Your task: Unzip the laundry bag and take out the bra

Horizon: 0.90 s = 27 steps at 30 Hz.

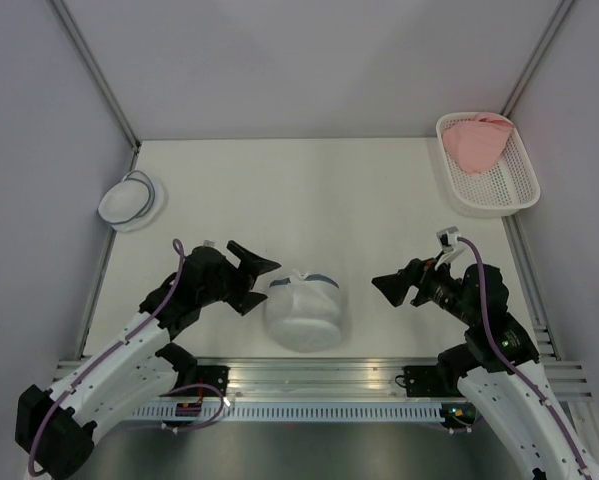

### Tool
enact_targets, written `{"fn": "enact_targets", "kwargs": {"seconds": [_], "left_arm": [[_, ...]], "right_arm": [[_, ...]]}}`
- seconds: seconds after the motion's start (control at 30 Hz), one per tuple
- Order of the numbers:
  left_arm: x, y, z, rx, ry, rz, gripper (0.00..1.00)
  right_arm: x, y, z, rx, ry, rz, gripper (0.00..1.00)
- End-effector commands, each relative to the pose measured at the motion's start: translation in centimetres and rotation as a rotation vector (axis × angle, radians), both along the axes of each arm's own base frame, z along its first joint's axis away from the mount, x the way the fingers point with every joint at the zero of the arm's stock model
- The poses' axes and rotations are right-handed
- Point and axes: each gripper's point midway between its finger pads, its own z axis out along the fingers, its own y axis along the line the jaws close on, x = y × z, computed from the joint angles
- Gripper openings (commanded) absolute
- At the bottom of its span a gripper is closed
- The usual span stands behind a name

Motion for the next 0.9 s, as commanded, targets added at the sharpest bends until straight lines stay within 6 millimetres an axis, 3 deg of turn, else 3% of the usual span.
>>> {"fn": "enact_targets", "kwargs": {"seconds": [0.0, 0.03, 0.07, 0.17, 0.33, 0.37, 0.47, 0.5, 0.6, 0.77, 0.87], "left_arm": [[0.9, -1.4, -0.6, -0.12, 0.111, 0.047, 1.0], [0.9, -2.1, -0.2, -0.156, 0.113, 0.017, 1.0], [1.1, -2.4, -1.2, -0.158, 0.157, 0.022, 1.0], [2.1, -3.6, -0.1, -0.223, 0.148, 0.005, 1.0], [3.6, -4.5, -1.2, -0.221, 0.19, -0.012, 0.97], [4.2, -4.9, -0.5, -0.252, 0.148, -0.03, 0.91], [4.2, -5.7, -1.8, -0.282, 0.163, -0.075, 0.54], [4.2, -6.1, -1.5, -0.301, 0.15, -0.1, 0.32], [3.8, -6.5, -2.5, -0.3, 0.164, -0.142, 0.02], [3.8, -7.1, -1.7, -0.316, 0.114, -0.202, 0.02], [3.9, -7.3, 0.1, -0.352, 0.035, -0.226, 0.02]], "right_arm": [[0.2, -0.5, 0.2, -0.014, -0.019, -0.027, 0.98], [0.2, -0.5, 0.3, -0.018, -0.023, -0.029, 0.98], [0.1, -0.6, 0.3, -0.018, -0.025, -0.032, 0.98], [0.1, -0.9, 0.1, -0.029, -0.025, -0.043, 0.98], [0.0, -1.2, 0.4, -0.03, -0.035, -0.059, 0.98], [0.1, -1.3, 0.4, -0.029, -0.038, -0.064, 0.98], [0.1, -1.3, 0.4, -0.028, -0.038, -0.071, 0.98], [0.1, -1.3, 0.4, -0.027, -0.037, -0.071, 0.98], [0.1, -1.3, 0.2, -0.03, -0.029, -0.066, 0.98], [0.2, -1.1, 0.0, -0.033, -0.018, -0.062, 0.98], [0.3, -1.1, -0.3, -0.039, -0.004, -0.06, 0.98]]}}
